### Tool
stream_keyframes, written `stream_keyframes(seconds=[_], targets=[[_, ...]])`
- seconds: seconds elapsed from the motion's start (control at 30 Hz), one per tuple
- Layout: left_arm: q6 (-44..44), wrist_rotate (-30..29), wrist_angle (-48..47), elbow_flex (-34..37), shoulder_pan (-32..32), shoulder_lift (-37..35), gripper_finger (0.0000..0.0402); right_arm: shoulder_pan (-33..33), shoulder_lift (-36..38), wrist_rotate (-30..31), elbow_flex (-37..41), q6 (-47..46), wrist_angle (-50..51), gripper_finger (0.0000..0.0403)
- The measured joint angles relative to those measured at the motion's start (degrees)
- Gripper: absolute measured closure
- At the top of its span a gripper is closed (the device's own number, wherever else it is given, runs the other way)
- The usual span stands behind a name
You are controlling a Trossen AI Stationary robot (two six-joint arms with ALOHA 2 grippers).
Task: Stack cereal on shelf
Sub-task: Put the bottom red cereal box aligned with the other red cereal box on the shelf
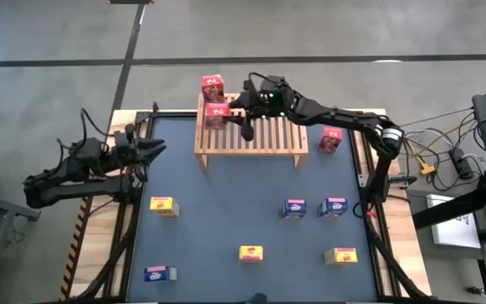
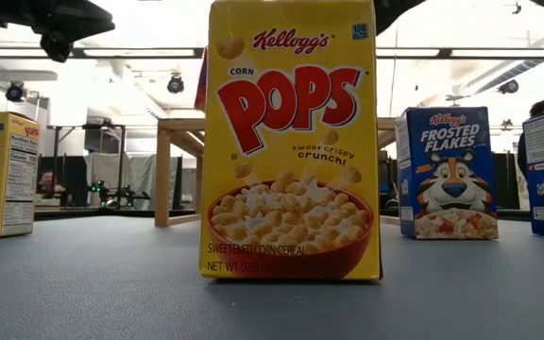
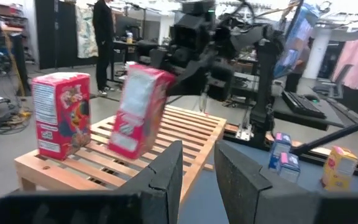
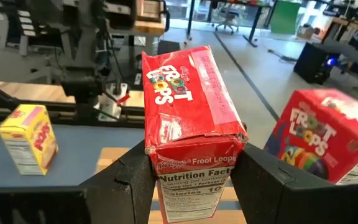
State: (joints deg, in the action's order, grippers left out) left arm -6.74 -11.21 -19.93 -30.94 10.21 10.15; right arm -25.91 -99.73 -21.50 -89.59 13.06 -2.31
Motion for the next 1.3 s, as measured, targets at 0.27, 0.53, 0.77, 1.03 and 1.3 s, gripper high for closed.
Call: stream_keyframes(seconds=[0.27,0.53,0.77,1.03,1.3], targets=[[-0.02,0.36,0.09,0.0,-0.01,0.27,0.0325,-0.28,-6.37,0.0,-7.68,0.48,6.36,0.0232],[-0.02,0.34,0.16,0.0,-0.01,0.27,0.0325,-0.39,-10.05,0.11,-15.31,1.58,11.73,0.0232],[0.09,0.31,-0.06,0.0,0.01,0.27,0.0325,-0.95,-10.92,0.5,-20.53,3.42,19.52,0.0232],[0.16,0.29,-0.6,0.02,0.01,0.31,0.0325,-1.9,-10.63,0.54,-20.44,3.45,21.48,0.0232],[0.02,0.28,-0.67,0.02,0.01,0.31,0.0325,-2.45,-10.85,0.51,-19.25,2.82,19.52,0.0232]])
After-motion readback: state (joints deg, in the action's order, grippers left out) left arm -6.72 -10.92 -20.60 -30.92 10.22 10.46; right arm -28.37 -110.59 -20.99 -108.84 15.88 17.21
